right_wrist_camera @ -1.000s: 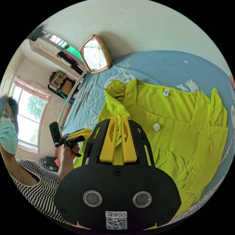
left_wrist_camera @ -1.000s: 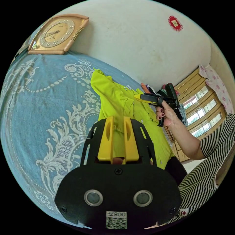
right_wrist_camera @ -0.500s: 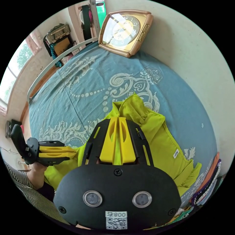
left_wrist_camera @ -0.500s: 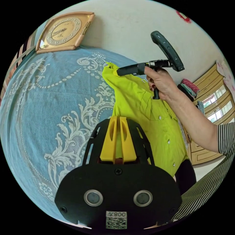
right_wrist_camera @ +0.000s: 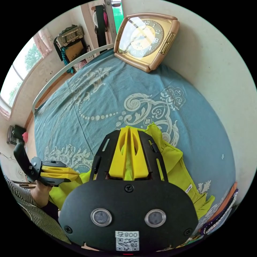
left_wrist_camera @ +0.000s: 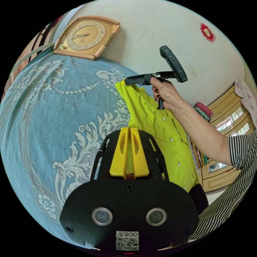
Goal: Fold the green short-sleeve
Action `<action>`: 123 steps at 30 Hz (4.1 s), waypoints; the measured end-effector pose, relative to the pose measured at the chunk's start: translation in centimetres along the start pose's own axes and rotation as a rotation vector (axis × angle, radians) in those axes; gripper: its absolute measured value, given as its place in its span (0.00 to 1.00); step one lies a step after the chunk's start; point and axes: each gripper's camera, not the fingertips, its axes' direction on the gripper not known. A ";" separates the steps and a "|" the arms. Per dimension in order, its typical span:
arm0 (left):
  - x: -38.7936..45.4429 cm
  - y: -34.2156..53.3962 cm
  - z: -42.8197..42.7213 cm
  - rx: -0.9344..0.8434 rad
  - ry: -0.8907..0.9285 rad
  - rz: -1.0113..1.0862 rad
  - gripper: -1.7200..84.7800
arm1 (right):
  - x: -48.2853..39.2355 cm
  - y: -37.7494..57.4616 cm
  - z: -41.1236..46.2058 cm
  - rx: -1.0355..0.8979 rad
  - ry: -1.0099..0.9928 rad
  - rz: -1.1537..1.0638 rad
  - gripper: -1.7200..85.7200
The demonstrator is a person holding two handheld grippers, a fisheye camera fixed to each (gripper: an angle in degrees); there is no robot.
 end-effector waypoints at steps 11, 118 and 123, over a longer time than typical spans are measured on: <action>0.7 -0.7 1.9 -0.071 0.123 0.080 0.02 | -1.6 2.8 -3.0 0.082 -0.029 -0.071 0.02; 7.8 30.4 -41.9 -0.136 0.117 -0.462 0.12 | -8.7 79.1 -29.1 -0.136 -0.120 0.611 0.02; 6.9 31.5 -41.9 -0.249 0.074 -0.515 0.15 | -7.3 88.3 -33.9 -0.038 -0.142 0.768 0.04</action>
